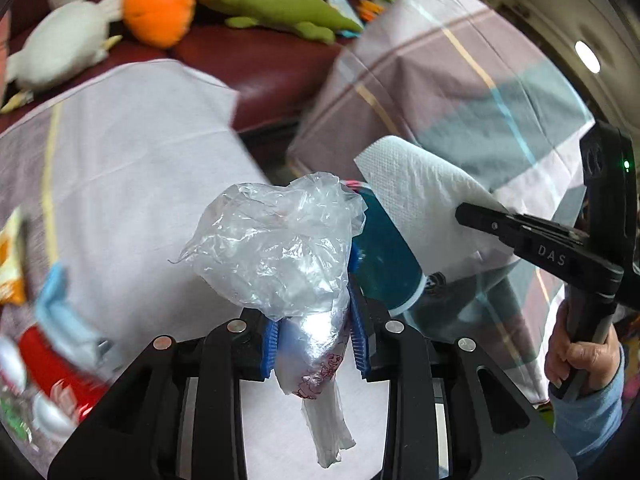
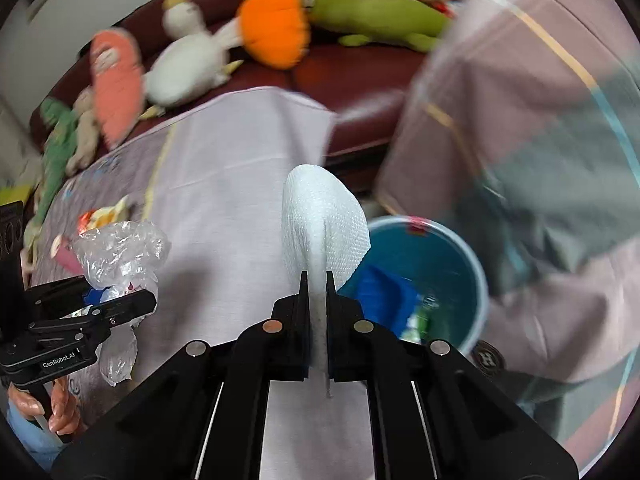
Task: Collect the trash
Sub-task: 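Carry bag and paper towel to the bin and release both tools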
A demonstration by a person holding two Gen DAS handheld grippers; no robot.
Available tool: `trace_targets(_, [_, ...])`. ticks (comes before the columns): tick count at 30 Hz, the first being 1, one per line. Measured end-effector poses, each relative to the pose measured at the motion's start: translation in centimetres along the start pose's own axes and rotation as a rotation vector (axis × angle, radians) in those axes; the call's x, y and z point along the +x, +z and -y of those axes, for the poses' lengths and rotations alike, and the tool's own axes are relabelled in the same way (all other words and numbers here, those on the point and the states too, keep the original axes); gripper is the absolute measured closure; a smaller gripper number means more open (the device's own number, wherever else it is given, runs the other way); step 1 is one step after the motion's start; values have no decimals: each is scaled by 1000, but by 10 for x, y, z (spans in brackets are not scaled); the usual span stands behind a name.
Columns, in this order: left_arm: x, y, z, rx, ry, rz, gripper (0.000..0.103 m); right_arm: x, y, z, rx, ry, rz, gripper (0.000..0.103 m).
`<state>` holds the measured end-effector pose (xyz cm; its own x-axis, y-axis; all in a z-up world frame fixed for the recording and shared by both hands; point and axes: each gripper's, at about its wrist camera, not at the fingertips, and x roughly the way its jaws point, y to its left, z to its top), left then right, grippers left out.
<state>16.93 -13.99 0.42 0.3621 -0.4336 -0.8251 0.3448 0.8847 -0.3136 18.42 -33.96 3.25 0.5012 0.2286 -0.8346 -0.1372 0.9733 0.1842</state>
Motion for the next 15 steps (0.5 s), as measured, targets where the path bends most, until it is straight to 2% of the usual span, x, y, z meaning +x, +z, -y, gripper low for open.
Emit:
trace_targets(5, [48, 16, 37, 40, -2, -54, 72, 3, -15, 64, 98, -27, -6, 97])
trace_targets(12, [99, 28, 61, 61, 13, -114, 71, 20, -32, 113, 172, -18, -37, 97])
trace_targets(13, [102, 29, 63, 60, 15, -117, 70, 21, -33, 118, 179, -15, -39, 97])
trace_targets(15, [114, 33, 66, 54, 25, -125, 62, 24, -34, 126, 191, -12, -40, 97])
